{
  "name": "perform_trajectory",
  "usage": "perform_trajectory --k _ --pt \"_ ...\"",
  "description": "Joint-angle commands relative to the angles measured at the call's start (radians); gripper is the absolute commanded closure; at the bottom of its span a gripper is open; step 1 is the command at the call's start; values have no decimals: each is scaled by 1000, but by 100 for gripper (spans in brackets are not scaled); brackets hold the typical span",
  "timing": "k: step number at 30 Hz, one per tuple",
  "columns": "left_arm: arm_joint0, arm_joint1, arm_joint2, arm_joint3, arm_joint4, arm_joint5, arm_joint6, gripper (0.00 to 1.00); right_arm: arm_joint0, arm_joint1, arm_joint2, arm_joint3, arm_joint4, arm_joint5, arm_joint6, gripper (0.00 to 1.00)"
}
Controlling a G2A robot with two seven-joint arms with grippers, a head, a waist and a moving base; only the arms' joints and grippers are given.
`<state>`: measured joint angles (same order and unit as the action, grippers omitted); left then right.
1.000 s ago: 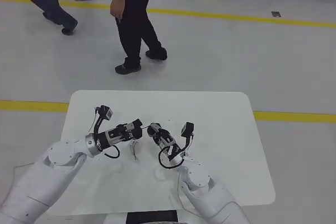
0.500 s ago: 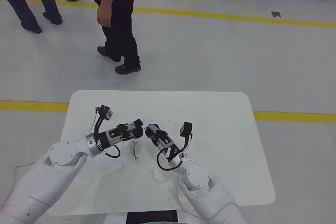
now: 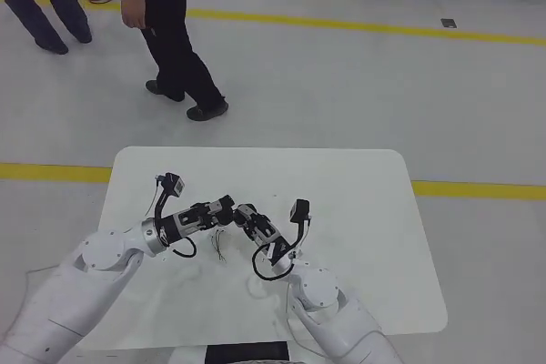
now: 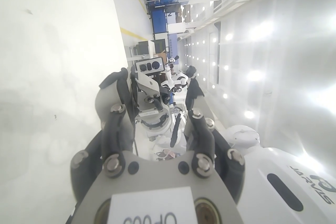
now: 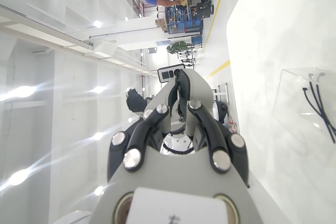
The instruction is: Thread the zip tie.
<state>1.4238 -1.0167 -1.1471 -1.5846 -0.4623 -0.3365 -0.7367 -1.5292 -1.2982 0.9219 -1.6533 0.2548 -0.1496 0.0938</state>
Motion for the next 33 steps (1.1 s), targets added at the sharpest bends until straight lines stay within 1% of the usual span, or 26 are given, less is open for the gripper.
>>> perform_trajectory --k 1,8,15,20,21,33 --pt "-1 0 0 0 0 -1 1 56 0 -1 0 1 -3 2 -1 100" --pt "-1 0 -3 -1 0 1 4 57 0 -5 3 4 -19 10 -6 100" --pt "-4 0 1 2 2 5 5 60 -2 -9 5 3 -34 10 -4 100" --pt "-6 0 5 5 4 6 3 74 -5 -11 5 2 -45 8 -1 100" --pt "-6 0 5 5 5 7 2 79 -5 -11 5 2 -46 7 -1 100" --pt "-8 0 9 8 9 14 1 79 -19 -14 20 -14 -64 0 -3 100"
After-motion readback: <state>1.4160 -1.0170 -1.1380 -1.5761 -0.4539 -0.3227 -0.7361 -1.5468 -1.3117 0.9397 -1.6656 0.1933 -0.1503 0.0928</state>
